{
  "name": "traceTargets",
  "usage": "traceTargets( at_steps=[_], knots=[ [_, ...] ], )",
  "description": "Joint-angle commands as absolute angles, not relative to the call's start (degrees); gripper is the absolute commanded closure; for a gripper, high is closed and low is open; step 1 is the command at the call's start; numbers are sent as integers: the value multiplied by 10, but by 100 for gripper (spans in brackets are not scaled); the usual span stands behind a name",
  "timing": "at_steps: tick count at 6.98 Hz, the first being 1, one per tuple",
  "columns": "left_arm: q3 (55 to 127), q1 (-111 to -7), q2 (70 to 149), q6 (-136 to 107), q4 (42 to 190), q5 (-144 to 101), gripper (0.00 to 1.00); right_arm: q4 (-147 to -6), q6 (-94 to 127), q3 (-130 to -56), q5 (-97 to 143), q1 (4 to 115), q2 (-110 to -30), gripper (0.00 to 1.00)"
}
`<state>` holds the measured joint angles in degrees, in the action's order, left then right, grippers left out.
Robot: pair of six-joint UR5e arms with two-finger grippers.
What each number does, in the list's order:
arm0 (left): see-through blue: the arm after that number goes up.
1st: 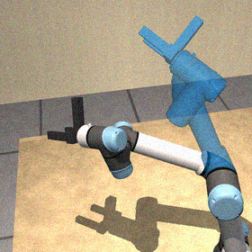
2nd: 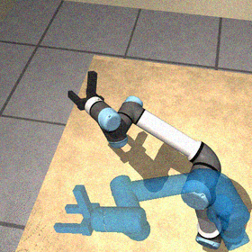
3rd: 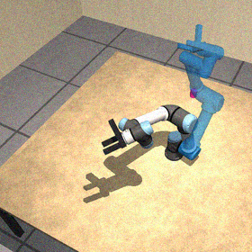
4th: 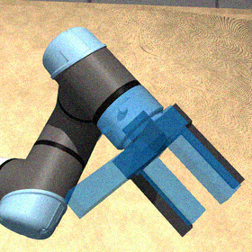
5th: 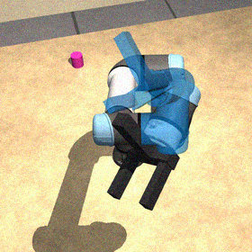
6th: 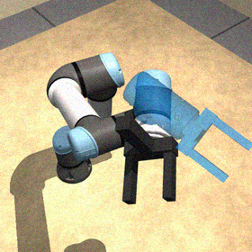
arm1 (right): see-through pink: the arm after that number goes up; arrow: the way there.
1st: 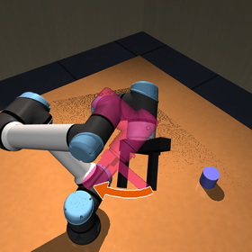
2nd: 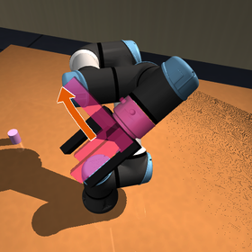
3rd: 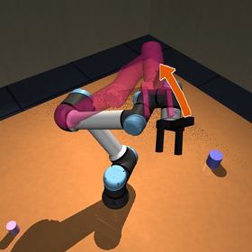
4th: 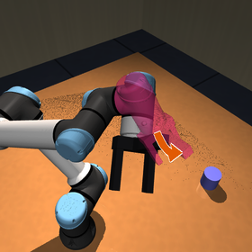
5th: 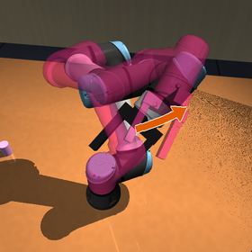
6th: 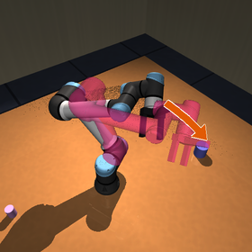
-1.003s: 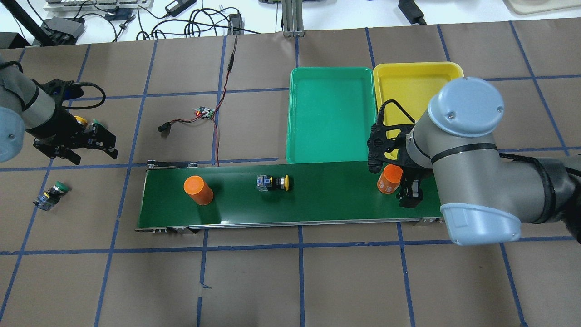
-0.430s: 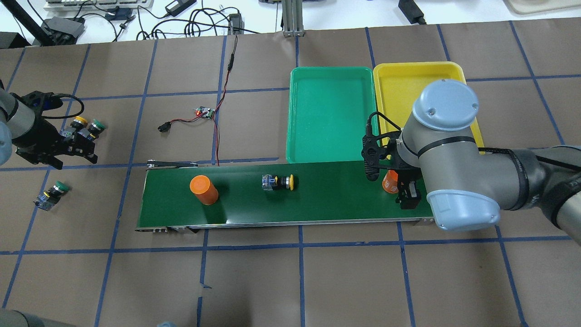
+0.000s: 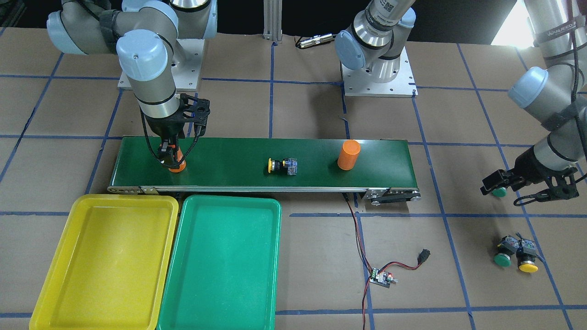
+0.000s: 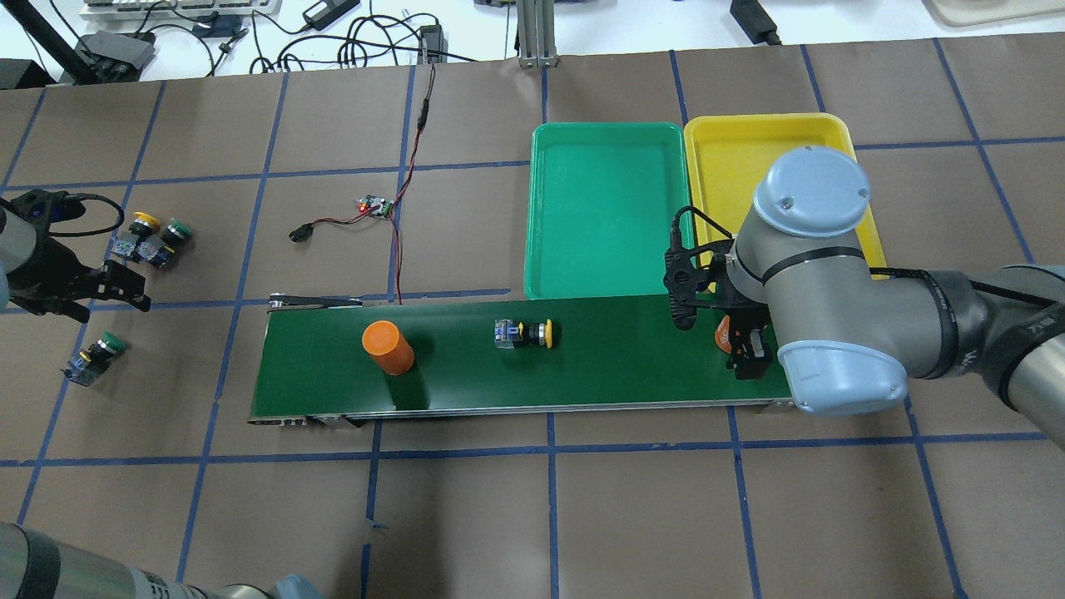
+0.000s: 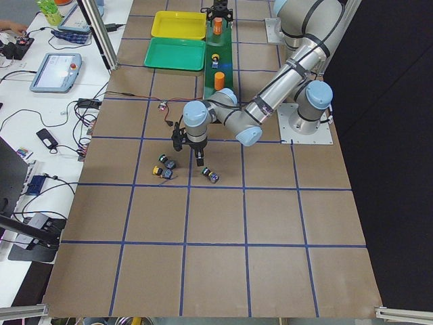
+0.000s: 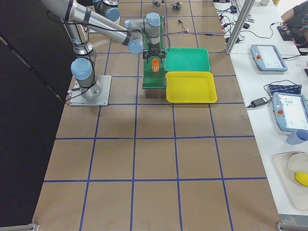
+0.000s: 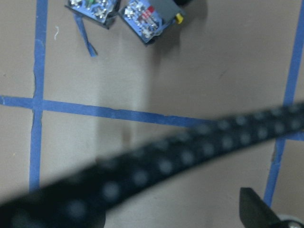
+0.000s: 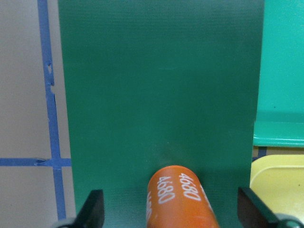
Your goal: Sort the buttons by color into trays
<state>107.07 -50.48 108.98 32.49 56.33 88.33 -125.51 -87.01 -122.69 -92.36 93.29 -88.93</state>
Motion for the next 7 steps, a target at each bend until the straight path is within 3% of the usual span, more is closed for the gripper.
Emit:
traceTargets(
  at_steps=[1,7],
  knots=[
    [1071,-492,1100,340,562,882,0,-1252,-870,-1230,-923,933,-886,0],
    [1063,-476,1114,451,562,934,0,-1268,-871,-1231,-922,938,-834,0]
  ],
)
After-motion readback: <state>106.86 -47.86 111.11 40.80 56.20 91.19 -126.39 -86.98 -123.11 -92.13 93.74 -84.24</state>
